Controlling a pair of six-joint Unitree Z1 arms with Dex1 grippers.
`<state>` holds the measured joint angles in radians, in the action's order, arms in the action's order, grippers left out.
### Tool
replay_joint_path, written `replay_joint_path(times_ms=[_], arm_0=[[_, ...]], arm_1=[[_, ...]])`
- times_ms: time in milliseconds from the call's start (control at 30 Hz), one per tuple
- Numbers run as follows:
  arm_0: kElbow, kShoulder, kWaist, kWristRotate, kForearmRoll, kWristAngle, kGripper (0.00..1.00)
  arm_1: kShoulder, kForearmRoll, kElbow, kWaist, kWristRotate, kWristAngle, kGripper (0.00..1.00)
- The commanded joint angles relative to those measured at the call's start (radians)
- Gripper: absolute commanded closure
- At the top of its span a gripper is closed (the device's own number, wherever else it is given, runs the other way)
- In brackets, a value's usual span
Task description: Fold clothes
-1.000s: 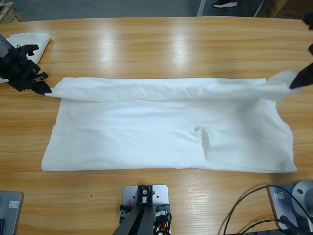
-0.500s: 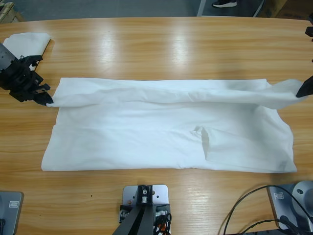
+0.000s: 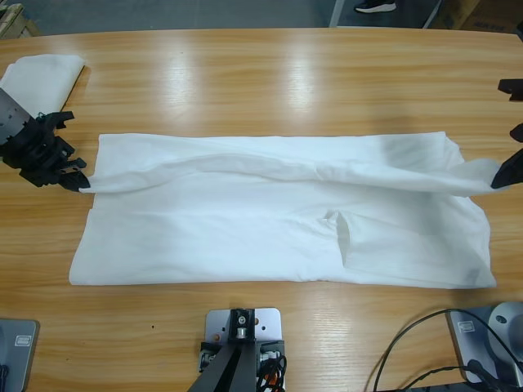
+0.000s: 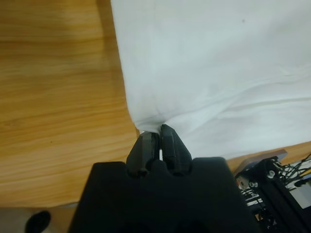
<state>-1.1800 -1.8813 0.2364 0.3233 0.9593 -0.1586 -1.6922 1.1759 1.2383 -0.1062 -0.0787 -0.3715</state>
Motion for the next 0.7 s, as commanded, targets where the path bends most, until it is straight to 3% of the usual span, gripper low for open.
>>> replay_joint_path(times_ms=[33, 500, 533, 567, 600, 633, 667, 700], arm_0=[[0.048, -0.086, -0.006, -0.007, -0.05, -0.022, 1.0], [0.096, -0.13, 0.003, -0.034, -0.053, -0.077, 1.0], [0.097, -0.128, 0.003, -0.029, -0.053, -0.073, 0.907], [0.097, -0.124, 0.003, -0.022, -0.053, -0.059, 0.573], [0.095, -0.112, 0.003, -0.017, -0.055, -0.036, 0.401], [0.09, -0.094, 0.003, -0.011, -0.058, -0.003, 0.193], [0.087, -0.07, 0.003, 0.001, -0.06, 0.032, 0.058], [0.082, -0.046, 0.003, 0.017, -0.06, 0.069, 0.043]], arm_1=[[-0.063, -0.024, -0.053, -0.01, -0.016, 0.042, 1.0], [-0.072, -0.055, -0.095, -0.01, -0.021, 0.046, 1.0], [-0.073, -0.055, -0.095, -0.01, -0.02, 0.045, 1.0], [-0.076, -0.055, -0.095, -0.01, -0.017, 0.043, 1.0], [-0.078, -0.056, -0.093, -0.01, -0.002, 0.04, 0.747], [-0.074, -0.055, -0.092, -0.01, 0.021, 0.04, 0.309], [-0.065, -0.054, -0.089, -0.01, 0.03, 0.04, 0.11], [-0.054, -0.052, -0.086, -0.01, 0.033, 0.048, 0.007]])
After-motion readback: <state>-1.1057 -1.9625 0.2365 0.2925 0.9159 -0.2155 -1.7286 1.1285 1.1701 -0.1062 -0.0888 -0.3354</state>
